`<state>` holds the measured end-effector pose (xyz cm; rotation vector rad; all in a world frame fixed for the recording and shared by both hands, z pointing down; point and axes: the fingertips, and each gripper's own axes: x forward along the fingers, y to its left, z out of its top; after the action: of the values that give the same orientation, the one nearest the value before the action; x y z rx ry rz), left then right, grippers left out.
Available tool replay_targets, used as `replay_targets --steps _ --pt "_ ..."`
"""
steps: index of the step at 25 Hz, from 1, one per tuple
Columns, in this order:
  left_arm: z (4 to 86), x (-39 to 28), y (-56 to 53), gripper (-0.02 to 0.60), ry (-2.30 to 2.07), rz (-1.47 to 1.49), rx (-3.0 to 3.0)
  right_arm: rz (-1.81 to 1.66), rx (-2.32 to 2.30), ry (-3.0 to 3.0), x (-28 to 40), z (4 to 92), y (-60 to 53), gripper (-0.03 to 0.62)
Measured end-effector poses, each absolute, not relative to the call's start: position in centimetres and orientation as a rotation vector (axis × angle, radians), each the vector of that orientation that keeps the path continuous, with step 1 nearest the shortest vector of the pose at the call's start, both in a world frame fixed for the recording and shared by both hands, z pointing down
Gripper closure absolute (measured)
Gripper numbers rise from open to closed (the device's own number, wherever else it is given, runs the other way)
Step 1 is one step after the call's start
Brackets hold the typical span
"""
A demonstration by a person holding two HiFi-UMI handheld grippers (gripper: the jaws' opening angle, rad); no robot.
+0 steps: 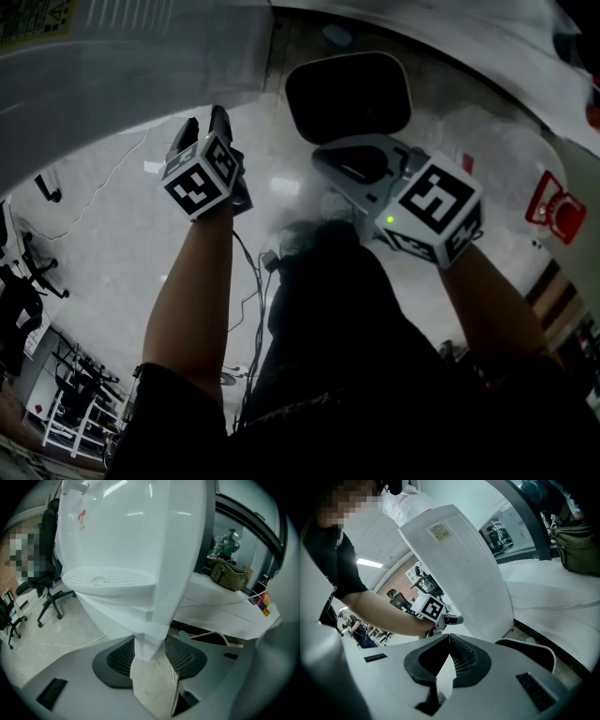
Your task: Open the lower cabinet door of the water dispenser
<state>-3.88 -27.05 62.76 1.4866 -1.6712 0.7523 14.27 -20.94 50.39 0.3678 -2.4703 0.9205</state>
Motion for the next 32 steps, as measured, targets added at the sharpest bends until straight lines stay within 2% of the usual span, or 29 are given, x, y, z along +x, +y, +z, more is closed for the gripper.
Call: replay_targets --steps 13,16,32 --pt "63.0 -4.6 -23.7 0.411 -1.653 0.781 1.511 0.877 0.321 -2.442 13.3 50.6 -18.1 0.582" --pt "62.9 -4.7 -22.6 0.46 -1.644 0.793 1.515 0.872 0.333 -2.442 13.1 50.5 -17.6 0.582" --pt "62.9 -6.9 -19.2 0.466 -1.532 0.868 1.62 0.86 0.344 -2.422 8.9 49.7 -14.5 0.582"
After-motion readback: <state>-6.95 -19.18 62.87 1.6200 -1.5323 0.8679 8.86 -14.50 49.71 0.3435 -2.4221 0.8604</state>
